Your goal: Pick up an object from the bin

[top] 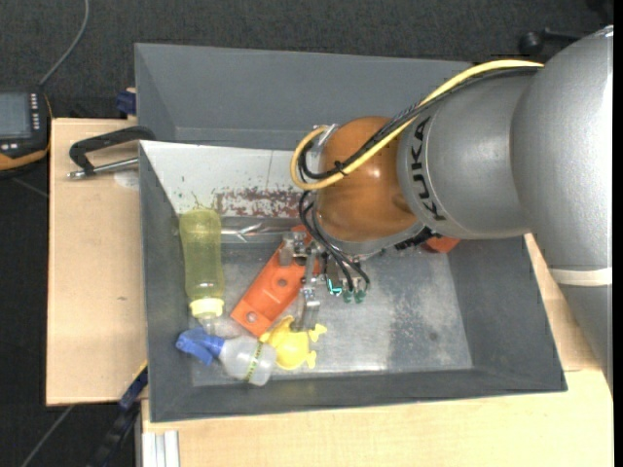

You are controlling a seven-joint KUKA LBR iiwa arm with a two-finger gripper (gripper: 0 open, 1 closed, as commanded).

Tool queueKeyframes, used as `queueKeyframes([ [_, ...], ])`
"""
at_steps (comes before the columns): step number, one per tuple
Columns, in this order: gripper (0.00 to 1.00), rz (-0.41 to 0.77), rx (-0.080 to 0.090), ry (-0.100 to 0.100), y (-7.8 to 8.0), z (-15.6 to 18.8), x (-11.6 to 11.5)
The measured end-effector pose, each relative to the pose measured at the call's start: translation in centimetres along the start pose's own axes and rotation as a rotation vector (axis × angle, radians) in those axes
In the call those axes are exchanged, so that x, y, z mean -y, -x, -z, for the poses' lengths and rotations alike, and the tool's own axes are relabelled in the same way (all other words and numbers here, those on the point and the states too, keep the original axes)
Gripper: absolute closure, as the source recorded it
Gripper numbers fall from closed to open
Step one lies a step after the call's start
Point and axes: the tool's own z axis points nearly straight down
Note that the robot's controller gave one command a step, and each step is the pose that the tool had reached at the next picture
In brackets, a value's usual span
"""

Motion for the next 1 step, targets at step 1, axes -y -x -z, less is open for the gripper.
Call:
queueKeyframes([
  [1,0.00,-0.201,0.001,0.003,0.11,-1.24,1.21],
])
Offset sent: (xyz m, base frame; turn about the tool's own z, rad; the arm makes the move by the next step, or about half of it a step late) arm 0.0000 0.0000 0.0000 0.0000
